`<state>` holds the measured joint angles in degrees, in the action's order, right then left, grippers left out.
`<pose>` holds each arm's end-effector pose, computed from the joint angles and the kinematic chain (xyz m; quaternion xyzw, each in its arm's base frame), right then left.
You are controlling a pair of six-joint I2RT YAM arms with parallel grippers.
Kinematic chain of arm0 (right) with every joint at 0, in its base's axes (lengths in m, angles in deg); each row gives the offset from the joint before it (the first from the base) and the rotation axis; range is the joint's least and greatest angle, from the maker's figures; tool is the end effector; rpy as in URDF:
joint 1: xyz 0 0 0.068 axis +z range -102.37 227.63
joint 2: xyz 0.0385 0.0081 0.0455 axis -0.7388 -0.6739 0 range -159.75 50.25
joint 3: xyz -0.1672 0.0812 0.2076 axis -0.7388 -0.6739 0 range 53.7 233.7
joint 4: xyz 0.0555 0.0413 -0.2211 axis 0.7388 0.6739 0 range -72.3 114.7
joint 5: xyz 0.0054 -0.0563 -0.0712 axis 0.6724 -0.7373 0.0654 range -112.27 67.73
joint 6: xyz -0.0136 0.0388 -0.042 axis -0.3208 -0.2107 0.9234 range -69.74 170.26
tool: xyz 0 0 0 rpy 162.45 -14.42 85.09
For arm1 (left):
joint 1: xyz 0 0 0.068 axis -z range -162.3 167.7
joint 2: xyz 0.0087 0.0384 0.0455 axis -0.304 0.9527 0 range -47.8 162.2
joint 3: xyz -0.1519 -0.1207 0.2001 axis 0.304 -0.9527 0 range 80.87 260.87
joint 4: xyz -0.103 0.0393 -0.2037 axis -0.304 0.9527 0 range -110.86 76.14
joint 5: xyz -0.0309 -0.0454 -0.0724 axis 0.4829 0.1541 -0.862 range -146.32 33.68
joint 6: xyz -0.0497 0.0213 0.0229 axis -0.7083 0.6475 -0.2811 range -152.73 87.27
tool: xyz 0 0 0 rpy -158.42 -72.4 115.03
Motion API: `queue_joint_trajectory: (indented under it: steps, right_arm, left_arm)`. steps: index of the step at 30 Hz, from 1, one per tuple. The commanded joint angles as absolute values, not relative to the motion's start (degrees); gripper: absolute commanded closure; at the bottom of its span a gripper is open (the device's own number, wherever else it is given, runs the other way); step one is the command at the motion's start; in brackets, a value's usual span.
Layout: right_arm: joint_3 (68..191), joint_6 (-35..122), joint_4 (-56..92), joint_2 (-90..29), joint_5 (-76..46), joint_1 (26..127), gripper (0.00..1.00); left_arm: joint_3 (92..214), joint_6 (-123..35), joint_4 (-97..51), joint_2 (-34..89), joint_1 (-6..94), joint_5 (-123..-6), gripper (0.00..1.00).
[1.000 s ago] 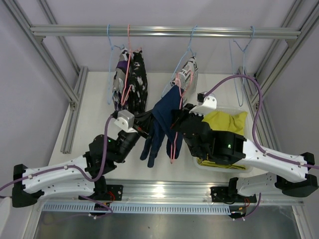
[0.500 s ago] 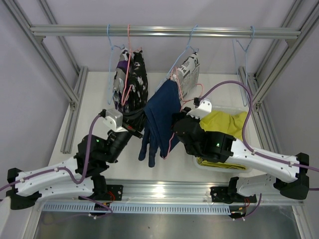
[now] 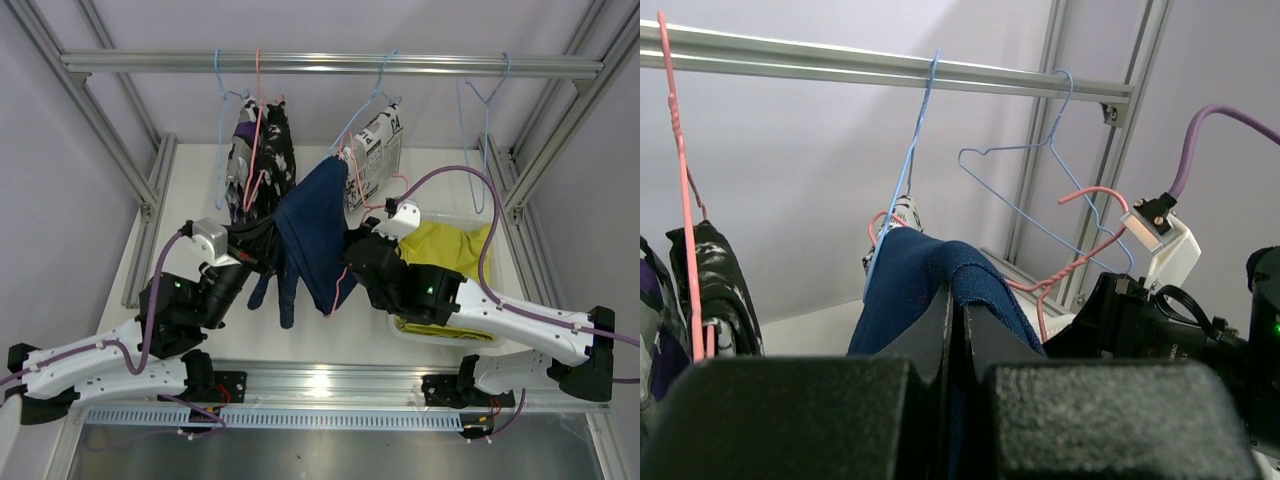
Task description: Remove the trousers from the hanger
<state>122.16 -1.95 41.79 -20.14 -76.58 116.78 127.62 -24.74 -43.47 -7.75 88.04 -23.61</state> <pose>0.1153 0.2054 0.3773 0.1280 0.7821 0.2214 0.5683 0.0598 -0.0991 0.4255 0.1178 0.5294 -0.3069 0.7821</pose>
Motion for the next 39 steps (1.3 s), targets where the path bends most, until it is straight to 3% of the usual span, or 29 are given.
queue_joint_trajectory:
  steps: [1, 21, 23, 26, 31, 39]
  right_arm:
    - [124.0, -1.6, 38.8, -18.7, -74.9, 116.9, 1.00]
    - [137.2, 7.8, 38.9, -12.6, -73.3, 118.5, 1.00]
    - [138.2, 8.4, 39.1, -13.1, -73.3, 118.5, 1.00]
    - [139.9, 9.7, 38.7, -13.8, -73.3, 118.5, 1.00]
    - [142.0, 11.1, 38.4, -14.8, -73.0, 118.5, 1.00]
    - [143.5, 11.8, 38.0, -15.2, -71.9, 117.7, 1.00]
  left_arm:
    - [125.6, -26.6, -47.7, -8.1, 88.0, -23.4, 0.99]
    - [114.4, -37.7, -45.7, -6.8, 88.0, -21.5, 0.98]
    - [113.8, -38.8, -44.8, -6.7, 88.0, -22.0, 0.82]
    - [112.4, -41.2, -45.0, -6.3, 88.0, -24.0, 0.73]
    - [109.8, -41.5, -48.8, -6.8, 88.0, -34.1, 0.43]
    - [111.6, -38.9, -46.5, -7.2, 88.1, -52.5, 0.31]
